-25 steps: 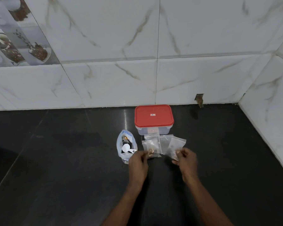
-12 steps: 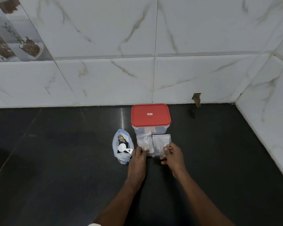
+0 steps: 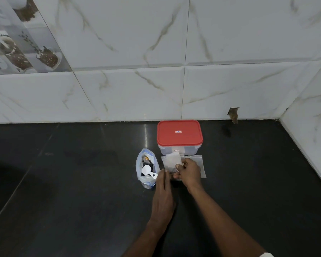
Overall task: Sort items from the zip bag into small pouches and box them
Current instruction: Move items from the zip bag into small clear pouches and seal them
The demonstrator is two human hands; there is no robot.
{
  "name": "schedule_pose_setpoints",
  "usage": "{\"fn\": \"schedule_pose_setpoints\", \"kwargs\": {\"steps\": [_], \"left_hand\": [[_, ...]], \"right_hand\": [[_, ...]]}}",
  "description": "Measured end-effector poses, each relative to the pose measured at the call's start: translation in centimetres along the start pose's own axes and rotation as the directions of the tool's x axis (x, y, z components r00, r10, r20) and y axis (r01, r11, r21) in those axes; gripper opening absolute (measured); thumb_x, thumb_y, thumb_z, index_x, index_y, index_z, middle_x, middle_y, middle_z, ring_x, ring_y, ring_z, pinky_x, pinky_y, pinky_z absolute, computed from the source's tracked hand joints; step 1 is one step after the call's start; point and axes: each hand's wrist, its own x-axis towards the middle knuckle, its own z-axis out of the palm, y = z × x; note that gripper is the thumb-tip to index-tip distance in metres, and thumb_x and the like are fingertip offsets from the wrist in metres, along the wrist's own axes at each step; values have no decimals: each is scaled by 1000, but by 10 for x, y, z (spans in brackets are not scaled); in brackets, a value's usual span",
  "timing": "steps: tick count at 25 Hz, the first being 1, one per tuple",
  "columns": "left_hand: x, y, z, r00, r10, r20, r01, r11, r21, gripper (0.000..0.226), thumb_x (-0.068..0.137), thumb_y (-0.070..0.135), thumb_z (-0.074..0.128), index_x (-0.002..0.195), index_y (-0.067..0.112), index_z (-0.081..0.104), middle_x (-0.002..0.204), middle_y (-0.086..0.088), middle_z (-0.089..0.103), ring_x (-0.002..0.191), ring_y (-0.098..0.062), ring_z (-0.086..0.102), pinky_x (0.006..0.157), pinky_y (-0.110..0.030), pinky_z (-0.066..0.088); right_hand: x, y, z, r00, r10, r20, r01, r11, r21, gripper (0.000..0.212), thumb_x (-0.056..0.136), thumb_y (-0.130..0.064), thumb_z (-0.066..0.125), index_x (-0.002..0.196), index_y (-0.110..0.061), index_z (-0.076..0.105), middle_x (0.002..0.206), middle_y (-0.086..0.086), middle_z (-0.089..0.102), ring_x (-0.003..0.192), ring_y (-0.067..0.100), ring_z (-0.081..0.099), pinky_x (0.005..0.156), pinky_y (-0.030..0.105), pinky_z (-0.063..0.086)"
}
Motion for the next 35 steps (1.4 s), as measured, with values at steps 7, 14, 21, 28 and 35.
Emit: {"fn": "schedule_pose_setpoints", "kwargs": {"steps": [7,14,21,28,35], "left_hand": [[17,2,13,986,161,52,-167,977,130,58,87,10,40,143,-2,51,149,-23,49,140,-37,46,118,-41,34],[31,0,19,980,119,162,-159,953,257,51,83,10,37,120,1,71,125,-16,69,122,-37,64,102,-47,52],[23,16,4,994,105,36,-108,990,95,52,75,-6,55,126,2,65,129,-20,65,121,-36,64,100,-45,55],[53,51,-43,858,-455,238,480,546,-687,28,100,23,60,84,5,73,75,-10,74,69,-20,69,77,-39,61],[71,55,-87,648,-570,505,621,12,-784,5,94,1,64,95,-3,67,77,-17,69,61,-21,68,59,-29,61]], "right_hand": [[-9,5,-6,992,-17,-122,-24,946,-324,16,92,-18,62,81,-7,63,79,8,68,64,22,66,54,33,55],[-1,21,-41,925,-219,-312,-64,717,-694,28,91,-23,60,115,-8,59,117,13,58,110,31,52,90,42,48],[13,34,-43,936,-101,-336,-125,799,-589,24,85,-17,64,105,-5,60,110,16,67,104,36,60,85,39,50],[-23,22,-52,892,-311,-329,234,938,-254,11,82,-4,65,76,-14,62,79,2,59,72,22,60,63,31,44],[-63,19,-31,788,-599,-140,559,792,-244,12,87,-2,65,86,-14,67,88,-5,54,77,11,59,67,28,50]]}}
